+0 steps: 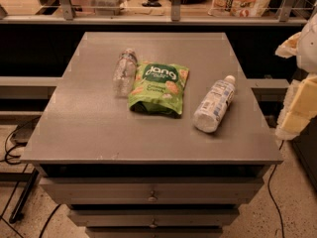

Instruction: Place blue plastic bottle upright

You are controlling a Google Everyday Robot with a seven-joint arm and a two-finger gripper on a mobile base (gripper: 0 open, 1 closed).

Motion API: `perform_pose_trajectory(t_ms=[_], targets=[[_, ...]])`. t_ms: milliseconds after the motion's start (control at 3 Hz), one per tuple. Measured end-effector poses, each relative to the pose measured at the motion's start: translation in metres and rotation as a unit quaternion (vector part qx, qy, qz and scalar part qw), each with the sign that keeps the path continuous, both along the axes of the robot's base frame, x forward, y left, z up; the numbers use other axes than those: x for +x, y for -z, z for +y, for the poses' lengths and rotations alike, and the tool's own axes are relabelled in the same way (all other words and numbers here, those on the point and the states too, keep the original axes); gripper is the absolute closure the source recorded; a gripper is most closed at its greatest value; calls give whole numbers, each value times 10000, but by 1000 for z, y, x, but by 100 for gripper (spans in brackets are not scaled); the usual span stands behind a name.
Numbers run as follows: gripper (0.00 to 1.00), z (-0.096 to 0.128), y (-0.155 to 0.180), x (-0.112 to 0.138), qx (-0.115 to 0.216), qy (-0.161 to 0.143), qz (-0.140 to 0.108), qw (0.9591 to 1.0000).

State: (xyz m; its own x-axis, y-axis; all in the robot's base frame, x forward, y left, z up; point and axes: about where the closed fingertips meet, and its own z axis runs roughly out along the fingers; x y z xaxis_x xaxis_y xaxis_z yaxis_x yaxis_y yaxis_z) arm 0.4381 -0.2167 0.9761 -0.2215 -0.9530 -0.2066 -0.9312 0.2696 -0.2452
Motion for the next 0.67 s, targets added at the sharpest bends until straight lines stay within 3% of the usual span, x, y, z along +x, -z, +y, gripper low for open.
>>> perform_pose_trajectory(t_ms=[333,667], targets=[[0,0,0,0,0,0,-1,10000],[0,-1,-1,14,102,348,31,9993]])
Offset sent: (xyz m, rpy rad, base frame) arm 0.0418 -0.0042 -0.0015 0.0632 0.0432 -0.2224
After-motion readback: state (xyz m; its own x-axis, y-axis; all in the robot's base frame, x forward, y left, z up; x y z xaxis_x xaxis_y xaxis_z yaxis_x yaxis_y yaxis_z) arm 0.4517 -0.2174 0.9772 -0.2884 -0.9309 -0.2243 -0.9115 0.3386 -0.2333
